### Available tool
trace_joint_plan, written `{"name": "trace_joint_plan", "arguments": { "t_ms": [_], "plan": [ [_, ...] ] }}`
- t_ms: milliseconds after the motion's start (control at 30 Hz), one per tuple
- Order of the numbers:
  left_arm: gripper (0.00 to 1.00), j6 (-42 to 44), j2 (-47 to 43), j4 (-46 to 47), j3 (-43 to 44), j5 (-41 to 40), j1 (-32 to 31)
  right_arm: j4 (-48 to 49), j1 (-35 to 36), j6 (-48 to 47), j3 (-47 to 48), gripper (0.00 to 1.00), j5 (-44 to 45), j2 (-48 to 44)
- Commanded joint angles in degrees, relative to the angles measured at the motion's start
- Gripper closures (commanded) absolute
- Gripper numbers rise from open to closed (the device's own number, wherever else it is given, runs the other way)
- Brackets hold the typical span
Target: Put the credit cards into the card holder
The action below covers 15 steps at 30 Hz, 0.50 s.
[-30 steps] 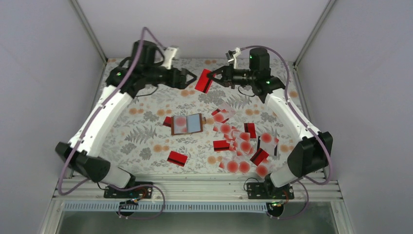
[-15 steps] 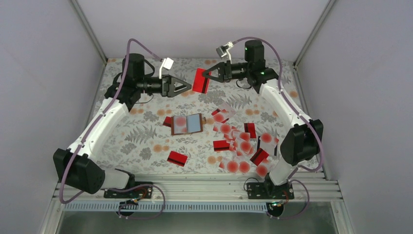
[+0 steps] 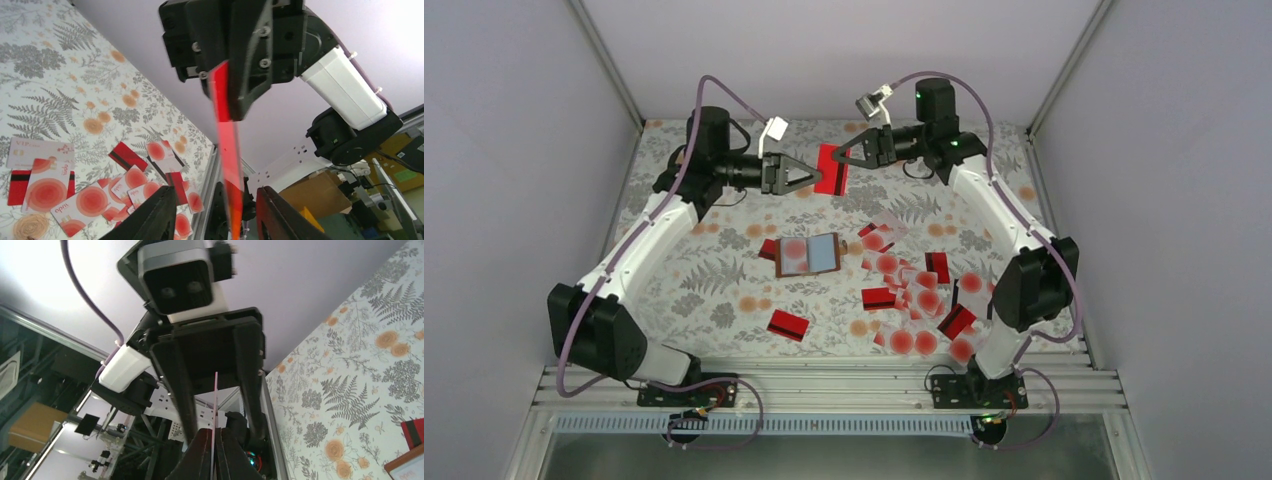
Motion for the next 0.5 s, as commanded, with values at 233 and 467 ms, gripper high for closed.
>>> {"name": "trace_joint_plan", "arguments": {
  "t_ms": [233,467],
  "plan": [
    [0.70,-0.7,1.6,2.4,0.8,1.6,-0.1,-3.4,1.8,-3.4,4.8,0.96,-2.9,2.3],
    [0.78,-1.7,1.7,3.2,1.0,2.0,-0.2,-4.1,2.5,-4.1,5.8,0.96,-3.0,3.4]
  ]
}}
